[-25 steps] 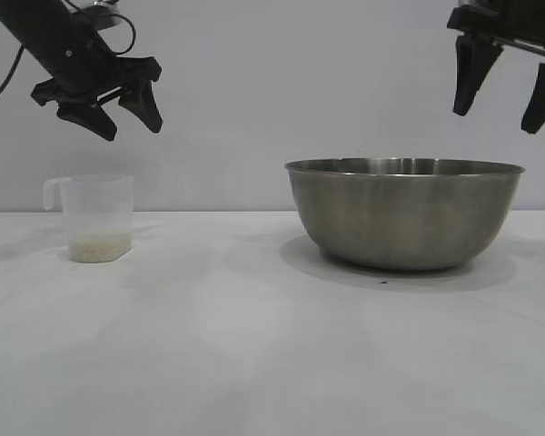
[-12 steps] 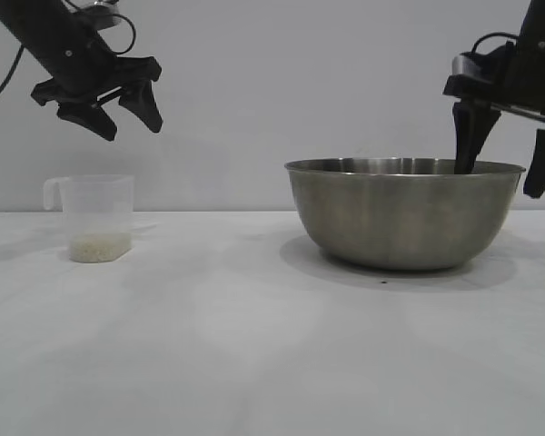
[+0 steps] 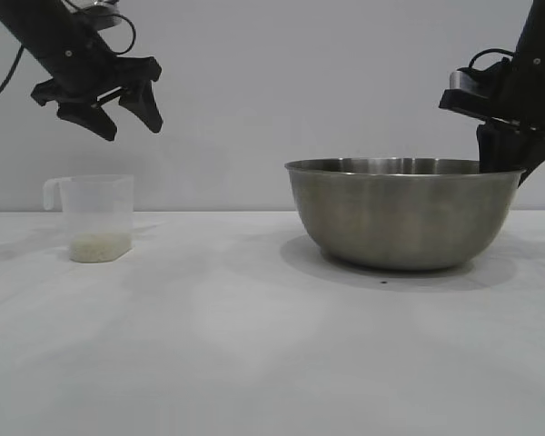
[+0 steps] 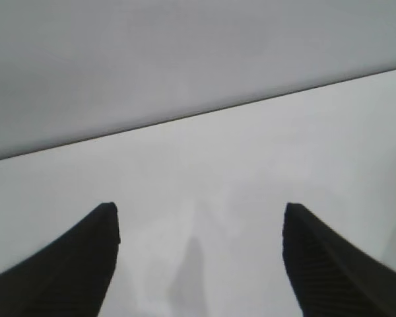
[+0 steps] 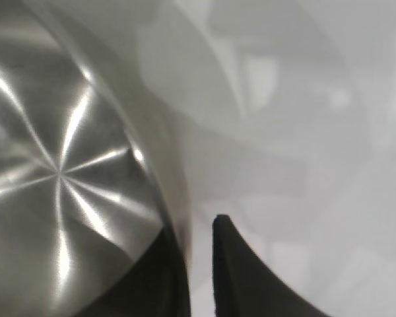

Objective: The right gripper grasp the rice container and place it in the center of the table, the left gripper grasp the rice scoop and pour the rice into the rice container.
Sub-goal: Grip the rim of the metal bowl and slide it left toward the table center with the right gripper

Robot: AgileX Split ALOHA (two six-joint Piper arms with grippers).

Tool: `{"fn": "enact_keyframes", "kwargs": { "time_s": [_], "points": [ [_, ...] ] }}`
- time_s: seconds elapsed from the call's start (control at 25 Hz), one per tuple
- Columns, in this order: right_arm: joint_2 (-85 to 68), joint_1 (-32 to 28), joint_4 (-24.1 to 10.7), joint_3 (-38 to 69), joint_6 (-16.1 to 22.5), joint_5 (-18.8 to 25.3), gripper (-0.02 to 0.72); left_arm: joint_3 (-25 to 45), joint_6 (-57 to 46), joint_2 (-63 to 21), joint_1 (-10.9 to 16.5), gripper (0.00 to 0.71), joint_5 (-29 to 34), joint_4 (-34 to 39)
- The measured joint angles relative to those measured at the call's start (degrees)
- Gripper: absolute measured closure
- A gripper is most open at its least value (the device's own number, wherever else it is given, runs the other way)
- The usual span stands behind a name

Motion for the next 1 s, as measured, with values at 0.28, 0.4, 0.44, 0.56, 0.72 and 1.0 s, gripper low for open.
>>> {"fn": "enact_keyframes", "kwargs": {
  "time_s": [0.28, 0.4, 0.44, 0.56, 0.72, 1.0],
  "points": [
    [0.0, 0.0, 1.5, 0.0, 0.0, 0.0, 0.703, 0.0, 0.0, 0.0, 0.0, 0.252, 0.0, 0.0],
    [0.0, 0.1, 3.5, 0.0, 0.0, -0.5, 0.703, 0.0, 0.0, 0.0, 0.0, 0.252, 0.0, 0.0],
    [0.0, 0.4, 3.7, 0.0, 0.0, -0.8, 0.703, 0.0, 0.0, 0.0, 0.0, 0.252, 0.0, 0.0],
    [0.0, 1.9, 3.7, 0.0, 0.0, -1.6, 0.703, 0.0, 0.0, 0.0, 0.0, 0.252, 0.1, 0.0],
    [0.0, 4.6, 4.1, 0.0, 0.0, -2.0, 0.703, 0.0, 0.0, 0.0, 0.0, 0.252, 0.4, 0.0],
    [0.5, 6.3, 4.8, 0.0, 0.0, -2.2, 0.703, 0.0, 0.0, 0.0, 0.0, 0.252, 0.7, 0.0]
  ]
}}
